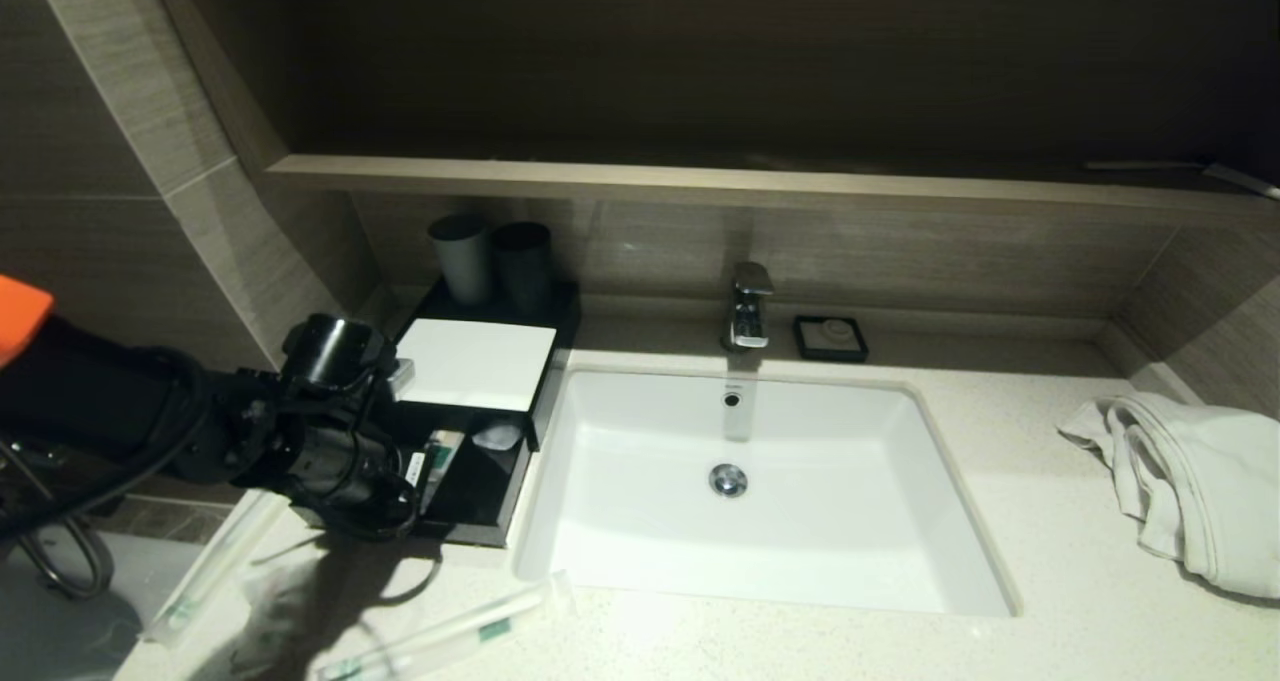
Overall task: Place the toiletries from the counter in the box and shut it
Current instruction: Open the drawer
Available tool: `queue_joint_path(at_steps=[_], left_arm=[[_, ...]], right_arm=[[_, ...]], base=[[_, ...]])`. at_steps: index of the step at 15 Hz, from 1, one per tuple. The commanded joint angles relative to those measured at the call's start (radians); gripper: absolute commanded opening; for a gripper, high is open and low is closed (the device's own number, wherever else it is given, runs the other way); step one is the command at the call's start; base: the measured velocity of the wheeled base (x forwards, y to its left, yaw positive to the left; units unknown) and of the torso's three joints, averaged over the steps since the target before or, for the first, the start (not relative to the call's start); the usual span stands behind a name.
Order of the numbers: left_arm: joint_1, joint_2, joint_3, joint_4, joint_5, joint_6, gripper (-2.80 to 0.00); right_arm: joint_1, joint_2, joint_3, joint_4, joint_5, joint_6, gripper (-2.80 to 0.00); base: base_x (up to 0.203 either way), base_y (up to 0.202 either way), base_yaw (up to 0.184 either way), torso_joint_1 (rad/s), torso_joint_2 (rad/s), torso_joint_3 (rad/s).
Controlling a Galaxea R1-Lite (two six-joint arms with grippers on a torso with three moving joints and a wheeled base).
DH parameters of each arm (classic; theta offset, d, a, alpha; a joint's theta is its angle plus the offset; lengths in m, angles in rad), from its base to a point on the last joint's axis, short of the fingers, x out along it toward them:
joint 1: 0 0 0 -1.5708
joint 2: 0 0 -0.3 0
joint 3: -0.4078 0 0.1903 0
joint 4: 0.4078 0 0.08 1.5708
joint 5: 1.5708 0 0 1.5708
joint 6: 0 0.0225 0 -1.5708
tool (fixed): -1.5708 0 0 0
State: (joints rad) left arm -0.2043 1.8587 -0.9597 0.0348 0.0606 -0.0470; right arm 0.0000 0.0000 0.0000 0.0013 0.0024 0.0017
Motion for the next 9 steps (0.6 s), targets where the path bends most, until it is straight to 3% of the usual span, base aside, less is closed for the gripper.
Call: queue_joint_path(at_steps=[1,9], left_arm=[[0.0,-0.001,0.006,0.0,0.001,-0.001,-2.8],[0.0,-0.003,0.031,0.001,0.001,-0.001,-2.8]], right_arm=[[0.0,0.0,0.0,0.0,0.001,0.0,-2.8],[0.0,0.0,0.0,0.0,0.001,0.0,-2.8]], base=[[0.0,0.0,0.0,0.0,0.0,0.0],[0.0,0.0,0.0,0.0,0.0,0.0]])
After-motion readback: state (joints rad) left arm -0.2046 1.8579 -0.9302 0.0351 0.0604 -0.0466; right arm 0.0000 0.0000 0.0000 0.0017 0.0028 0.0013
